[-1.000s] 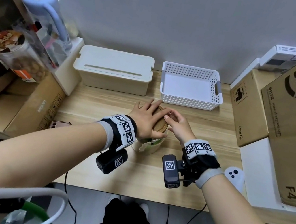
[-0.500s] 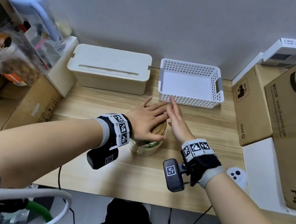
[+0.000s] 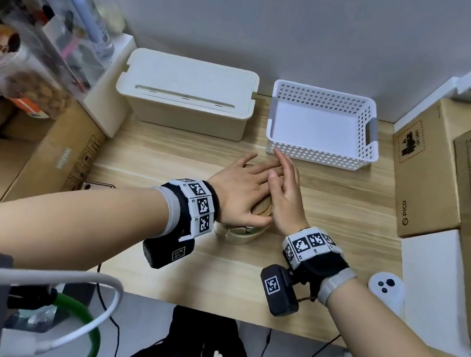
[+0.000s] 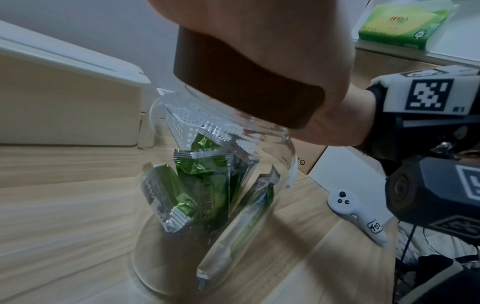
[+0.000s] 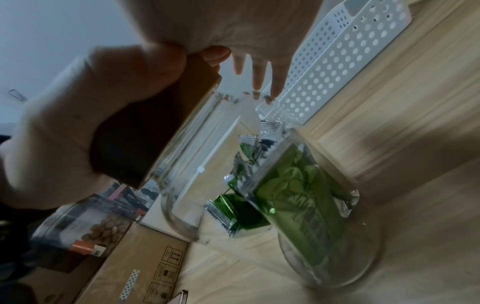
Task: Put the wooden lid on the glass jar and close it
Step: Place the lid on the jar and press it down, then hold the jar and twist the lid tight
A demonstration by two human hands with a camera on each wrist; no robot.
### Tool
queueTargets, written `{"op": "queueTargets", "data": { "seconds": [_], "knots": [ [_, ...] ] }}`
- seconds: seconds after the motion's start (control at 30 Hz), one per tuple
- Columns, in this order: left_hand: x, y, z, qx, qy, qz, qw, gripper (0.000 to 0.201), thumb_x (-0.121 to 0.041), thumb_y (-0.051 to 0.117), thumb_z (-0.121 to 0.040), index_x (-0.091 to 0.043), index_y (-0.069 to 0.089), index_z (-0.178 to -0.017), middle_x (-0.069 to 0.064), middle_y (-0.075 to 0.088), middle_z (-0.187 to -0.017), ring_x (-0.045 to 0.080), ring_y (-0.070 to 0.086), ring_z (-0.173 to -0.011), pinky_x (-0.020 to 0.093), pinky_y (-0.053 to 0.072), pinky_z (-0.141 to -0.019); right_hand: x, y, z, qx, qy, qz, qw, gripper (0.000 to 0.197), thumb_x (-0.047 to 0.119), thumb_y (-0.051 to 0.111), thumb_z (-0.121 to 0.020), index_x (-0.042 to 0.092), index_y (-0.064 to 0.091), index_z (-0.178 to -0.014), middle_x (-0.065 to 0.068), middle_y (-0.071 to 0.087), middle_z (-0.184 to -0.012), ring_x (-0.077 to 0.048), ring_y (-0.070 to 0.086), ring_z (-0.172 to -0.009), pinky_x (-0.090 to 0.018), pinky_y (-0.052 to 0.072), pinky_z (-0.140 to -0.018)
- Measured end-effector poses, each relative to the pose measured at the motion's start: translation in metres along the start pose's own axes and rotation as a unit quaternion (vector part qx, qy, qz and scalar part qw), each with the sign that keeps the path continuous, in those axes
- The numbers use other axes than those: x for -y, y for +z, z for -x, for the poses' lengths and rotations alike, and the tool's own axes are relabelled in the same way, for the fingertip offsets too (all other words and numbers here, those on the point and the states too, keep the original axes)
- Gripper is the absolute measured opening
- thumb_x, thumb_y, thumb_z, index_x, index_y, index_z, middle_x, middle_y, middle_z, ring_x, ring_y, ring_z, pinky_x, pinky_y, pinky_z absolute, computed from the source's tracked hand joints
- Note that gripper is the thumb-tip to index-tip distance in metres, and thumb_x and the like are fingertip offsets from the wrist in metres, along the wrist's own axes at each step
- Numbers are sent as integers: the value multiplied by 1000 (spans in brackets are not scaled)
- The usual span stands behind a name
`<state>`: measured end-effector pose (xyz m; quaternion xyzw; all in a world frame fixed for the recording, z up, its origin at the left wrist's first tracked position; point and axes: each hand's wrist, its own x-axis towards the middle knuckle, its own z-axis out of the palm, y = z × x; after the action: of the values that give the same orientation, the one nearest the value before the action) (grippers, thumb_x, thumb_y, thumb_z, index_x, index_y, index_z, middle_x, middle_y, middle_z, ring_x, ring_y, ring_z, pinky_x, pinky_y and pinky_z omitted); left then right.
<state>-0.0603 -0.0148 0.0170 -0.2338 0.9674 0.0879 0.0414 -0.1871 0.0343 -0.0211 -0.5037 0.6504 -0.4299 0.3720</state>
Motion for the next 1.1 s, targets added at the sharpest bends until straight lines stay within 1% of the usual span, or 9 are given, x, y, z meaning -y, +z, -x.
{"op": "queueTargets", "data": {
  "seconds": [0.13,0.23,0.37,0.43,0.53,0.63,0.73,0.93,1.1],
  "knots": [
    [0,1,0,0,-1,2,1000,87,-63,30,-75,-14,23,-147,6,23,-158,20,15,-148,49,3,-120,6,-1,3,-5,13,7,1000,47,27,38,-95,22,36,-142,-8,23,-155,-13,18,-144,-34,18,-119],
    [1,0,-2,21,-4,-2,1000,91,-66,25,-74,-16,16,-149,6,15,-160,19,6,-149,51,-5,-120,16,-8,5,-9,29,123,992,46,30,39,-97,30,34,-143,-4,10,-160,-20,10,-146,-44,15,-121],
    [0,-6,0,24,16,20,999,88,-62,23,-76,-12,19,-148,13,24,-157,23,12,-148,54,-8,-118,46,-18,4,40,-85,346,934,53,44,31,-96,34,20,-147,6,3,-162,-18,-1,-149,-44,4,-120],
    [-5,-3,0,-23,42,46,998,79,-54,30,-79,-8,35,-142,18,38,-150,31,28,-143,55,5,-120,58,-13,4,104,-142,390,904,56,50,22,-94,35,16,-148,7,5,-161,-15,-1,-149,-46,0,-121],
    [-3,12,-4,-11,27,99,995,72,-47,32,-87,-12,18,-149,11,15,-160,21,14,-148,45,14,-121,58,0,5,160,-176,425,874,59,52,13,-92,35,21,-148,7,11,-161,-15,4,-149,-49,0,-121],
    [3,23,-6,-28,1,133,991,73,-49,27,-87,-18,9,-150,2,5,-162,9,5,-148,28,-2,-123,53,4,4,142,-177,421,878,58,49,15,-91,34,31,-145,7,20,-159,-15,11,-148,-46,1,-120],
    [1,20,-5,-24,15,106,994,80,-51,23,-80,-15,10,-150,4,7,-161,11,6,-148,9,-20,-110,53,5,5,122,-186,411,884,57,48,17,-90,33,39,-141,7,28,-157,-16,17,-147,-44,1,-119],
    [3,23,-6,-28,6,75,997,79,-51,24,-78,-18,16,-150,4,17,-160,15,15,-147,28,2,-121,50,6,4,118,-176,410,887,53,45,20,-92,34,40,-140,6,35,-154,-16,21,-146,-44,1,-119],
    [0,19,-5,-29,19,79,996,73,-44,28,-86,-13,13,-150,7,13,-161,16,13,-148,17,-9,-115,53,6,7,133,-165,422,882,56,45,16,-91,33,40,-140,7,35,-153,-16,23,-145,-43,6,-119]
  ]
}}
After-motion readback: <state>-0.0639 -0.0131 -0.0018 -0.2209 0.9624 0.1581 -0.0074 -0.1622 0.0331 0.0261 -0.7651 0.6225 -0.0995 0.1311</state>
